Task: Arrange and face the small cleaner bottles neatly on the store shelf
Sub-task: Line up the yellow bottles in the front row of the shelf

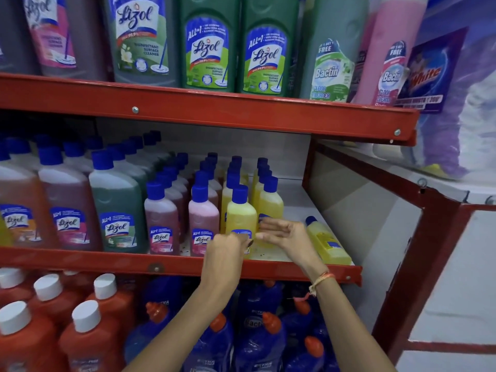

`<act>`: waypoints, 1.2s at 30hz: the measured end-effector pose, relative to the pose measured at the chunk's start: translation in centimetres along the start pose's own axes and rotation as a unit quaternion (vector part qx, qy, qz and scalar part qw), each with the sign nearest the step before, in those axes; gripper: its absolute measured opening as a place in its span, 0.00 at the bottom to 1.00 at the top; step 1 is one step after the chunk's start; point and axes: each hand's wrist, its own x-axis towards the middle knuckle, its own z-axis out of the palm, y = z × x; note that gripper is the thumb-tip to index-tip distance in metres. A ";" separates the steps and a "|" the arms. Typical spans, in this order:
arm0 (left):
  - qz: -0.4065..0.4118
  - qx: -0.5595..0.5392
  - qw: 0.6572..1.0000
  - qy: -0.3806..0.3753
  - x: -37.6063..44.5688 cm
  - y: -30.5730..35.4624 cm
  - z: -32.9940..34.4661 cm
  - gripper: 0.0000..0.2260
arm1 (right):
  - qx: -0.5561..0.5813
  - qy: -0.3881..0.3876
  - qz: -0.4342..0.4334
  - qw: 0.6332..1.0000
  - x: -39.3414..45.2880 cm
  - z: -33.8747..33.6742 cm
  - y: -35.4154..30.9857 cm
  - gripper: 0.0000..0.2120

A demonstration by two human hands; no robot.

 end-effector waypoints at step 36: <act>-0.102 -0.377 0.921 -0.002 2.7 4.8 8.5 0.16 | -0.007 0.139 0.032 0.990 -2.4 -8.0 4.0 0.20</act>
